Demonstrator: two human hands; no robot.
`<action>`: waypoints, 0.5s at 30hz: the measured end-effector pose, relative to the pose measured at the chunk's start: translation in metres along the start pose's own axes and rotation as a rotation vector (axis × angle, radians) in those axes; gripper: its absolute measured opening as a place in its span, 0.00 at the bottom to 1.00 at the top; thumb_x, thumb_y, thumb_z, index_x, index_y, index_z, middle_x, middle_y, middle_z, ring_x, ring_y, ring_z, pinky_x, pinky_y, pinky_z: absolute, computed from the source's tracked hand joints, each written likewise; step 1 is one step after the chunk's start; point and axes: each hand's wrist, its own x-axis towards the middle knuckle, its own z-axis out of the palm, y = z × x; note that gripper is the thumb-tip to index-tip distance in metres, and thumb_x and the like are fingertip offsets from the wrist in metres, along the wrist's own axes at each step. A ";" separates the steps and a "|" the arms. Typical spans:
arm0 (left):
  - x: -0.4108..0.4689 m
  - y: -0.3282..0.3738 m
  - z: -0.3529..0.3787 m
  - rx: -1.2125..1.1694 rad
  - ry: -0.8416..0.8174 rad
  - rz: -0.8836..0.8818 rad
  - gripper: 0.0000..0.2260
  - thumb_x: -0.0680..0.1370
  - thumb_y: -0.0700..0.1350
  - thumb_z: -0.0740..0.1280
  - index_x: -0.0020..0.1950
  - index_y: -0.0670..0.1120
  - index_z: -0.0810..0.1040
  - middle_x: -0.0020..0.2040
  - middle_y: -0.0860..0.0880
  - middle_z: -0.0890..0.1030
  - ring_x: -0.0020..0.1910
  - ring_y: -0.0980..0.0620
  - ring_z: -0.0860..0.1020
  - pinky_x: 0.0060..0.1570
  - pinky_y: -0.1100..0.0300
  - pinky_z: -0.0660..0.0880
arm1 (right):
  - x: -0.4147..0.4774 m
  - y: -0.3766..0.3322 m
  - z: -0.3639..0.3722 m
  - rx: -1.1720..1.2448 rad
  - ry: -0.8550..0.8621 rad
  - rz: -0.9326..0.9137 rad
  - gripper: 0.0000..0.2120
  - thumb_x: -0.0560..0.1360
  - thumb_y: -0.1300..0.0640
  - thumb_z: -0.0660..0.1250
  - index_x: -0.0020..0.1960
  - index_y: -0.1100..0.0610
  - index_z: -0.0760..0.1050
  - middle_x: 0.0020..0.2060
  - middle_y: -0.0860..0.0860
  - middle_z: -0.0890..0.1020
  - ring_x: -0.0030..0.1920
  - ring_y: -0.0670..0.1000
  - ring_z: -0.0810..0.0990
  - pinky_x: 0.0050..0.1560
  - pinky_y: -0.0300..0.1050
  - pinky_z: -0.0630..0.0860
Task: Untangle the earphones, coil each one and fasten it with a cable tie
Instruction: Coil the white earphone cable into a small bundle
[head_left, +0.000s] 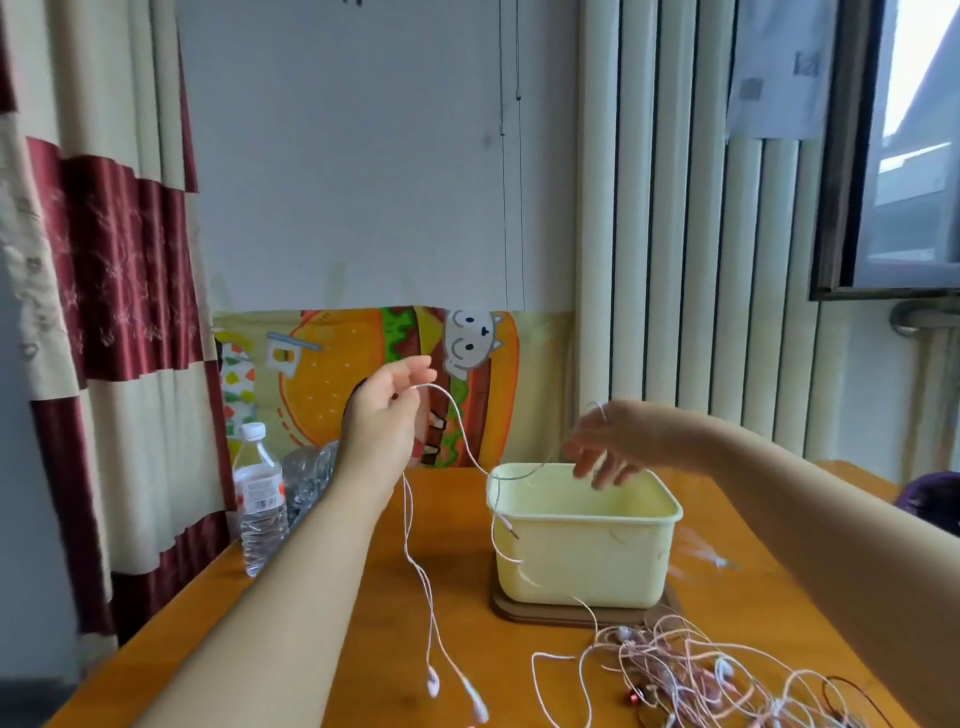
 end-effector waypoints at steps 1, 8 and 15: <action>0.003 0.003 -0.002 -0.004 -0.005 0.010 0.19 0.78 0.34 0.57 0.51 0.58 0.76 0.51 0.57 0.80 0.54 0.54 0.76 0.59 0.52 0.72 | -0.001 0.002 0.004 -0.012 -0.106 0.041 0.09 0.81 0.57 0.58 0.52 0.57 0.77 0.43 0.50 0.83 0.40 0.50 0.82 0.43 0.41 0.78; 0.007 0.025 -0.004 0.039 -0.117 0.161 0.16 0.77 0.32 0.58 0.52 0.53 0.76 0.46 0.53 0.81 0.41 0.62 0.75 0.47 0.63 0.71 | -0.004 -0.027 0.022 -0.210 -0.183 -0.159 0.12 0.79 0.53 0.62 0.58 0.57 0.77 0.50 0.48 0.83 0.48 0.48 0.83 0.50 0.41 0.79; 0.004 0.034 -0.009 -0.020 -0.109 0.209 0.16 0.77 0.31 0.58 0.52 0.49 0.77 0.43 0.52 0.80 0.33 0.65 0.75 0.38 0.72 0.69 | 0.008 -0.038 0.074 -0.218 -0.306 -0.251 0.22 0.74 0.68 0.65 0.66 0.56 0.71 0.60 0.51 0.79 0.48 0.50 0.82 0.53 0.44 0.79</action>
